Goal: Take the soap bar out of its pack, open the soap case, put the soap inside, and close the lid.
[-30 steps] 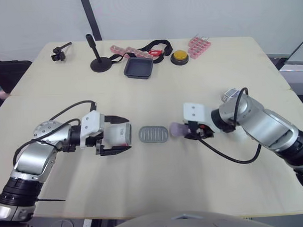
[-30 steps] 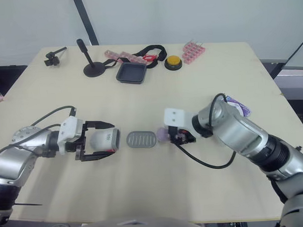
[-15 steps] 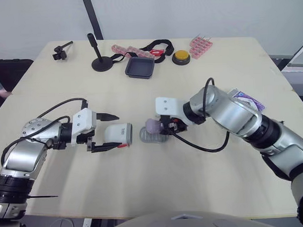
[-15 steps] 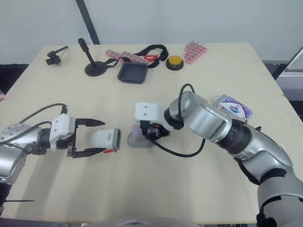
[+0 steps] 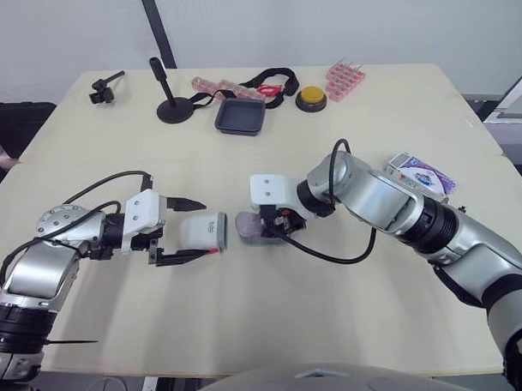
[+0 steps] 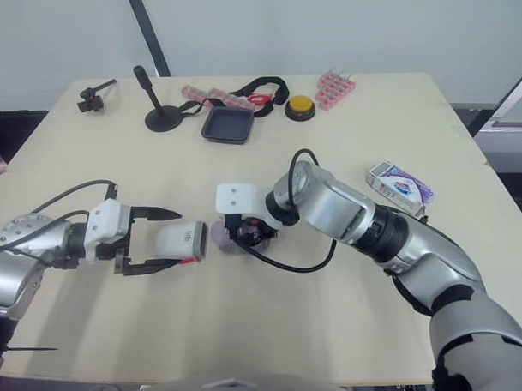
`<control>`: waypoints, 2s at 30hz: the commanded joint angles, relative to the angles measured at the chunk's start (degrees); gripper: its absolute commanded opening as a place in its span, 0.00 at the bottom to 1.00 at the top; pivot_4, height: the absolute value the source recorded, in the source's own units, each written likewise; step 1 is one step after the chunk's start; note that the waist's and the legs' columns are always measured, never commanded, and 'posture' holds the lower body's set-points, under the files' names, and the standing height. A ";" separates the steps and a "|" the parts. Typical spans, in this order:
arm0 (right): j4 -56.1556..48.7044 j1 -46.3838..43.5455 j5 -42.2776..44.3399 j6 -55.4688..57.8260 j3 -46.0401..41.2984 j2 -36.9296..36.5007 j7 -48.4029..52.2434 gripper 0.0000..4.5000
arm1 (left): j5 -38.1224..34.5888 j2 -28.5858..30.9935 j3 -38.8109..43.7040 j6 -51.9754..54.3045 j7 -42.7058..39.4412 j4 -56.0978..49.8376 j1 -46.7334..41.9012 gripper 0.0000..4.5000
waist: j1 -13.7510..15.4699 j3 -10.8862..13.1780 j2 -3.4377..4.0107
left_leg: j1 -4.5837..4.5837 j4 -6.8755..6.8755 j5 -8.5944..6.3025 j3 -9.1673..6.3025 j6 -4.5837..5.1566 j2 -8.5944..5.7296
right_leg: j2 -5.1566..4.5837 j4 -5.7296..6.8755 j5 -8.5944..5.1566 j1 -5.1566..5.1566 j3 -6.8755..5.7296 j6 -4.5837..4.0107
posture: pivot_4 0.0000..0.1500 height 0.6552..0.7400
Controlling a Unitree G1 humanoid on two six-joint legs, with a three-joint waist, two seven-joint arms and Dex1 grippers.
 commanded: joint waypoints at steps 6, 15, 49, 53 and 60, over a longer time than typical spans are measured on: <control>1.20 -0.21 -0.50 -0.42 -0.78 0.53 -0.20 0.40 | -0.25 0.61 1.33 0.16 0.87 -1.58 0.00 1.00 | -0.05 0.00 0.00 | 0.00 0.00 0.00 0.00 0.00 0.00 | 0.00 0.00 0.00 0.00 0.00 0.00 | 1.00 1.00; 1.36 -0.01 0.78 0.58 -1.54 0.09 0.83 0.40 | 0.08 0.48 1.15 -0.32 0.94 -0.99 -0.67 1.00 | -0.05 0.00 0.00 | 0.00 0.00 0.00 0.00 0.00 0.00 | 0.00 0.01 0.00 0.00 0.00 0.00 | 1.00 1.00; -11.68 20.93 10.21 -14.57 -23.99 -12.04 4.72 0.99 | 1.29 -1.50 -0.68 -2.13 0.16 2.18 -3.17 1.00 | 0.33 -0.03 -0.06 | -0.34 0.00 0.01 0.00 0.01 0.00 | -0.03 -0.01 0.00 0.00 0.01 0.00 | 1.00 1.00; -14.37 27.25 15.70 -13.59 -33.15 -10.73 1.38 0.99 | 1.67 -1.93 -1.46 -2.88 -0.55 3.86 -4.56 1.00 | 0.09 -0.03 -0.06 | -0.29 -0.01 0.03 0.01 0.01 0.01 | 0.00 0.03 0.00 0.00 0.06 -0.01 | 1.00 1.00; -17.32 40.09 20.20 -21.67 -42.94 -14.03 4.34 0.99 | 1.79 -2.19 -2.00 -3.90 -2.02 6.58 -6.55 1.00 | 0.65 -0.05 -0.09 | -0.37 -0.01 0.04 0.00 0.07 -0.01 | -0.06 -0.05 0.00 0.01 0.02 -0.01 | 1.00 1.00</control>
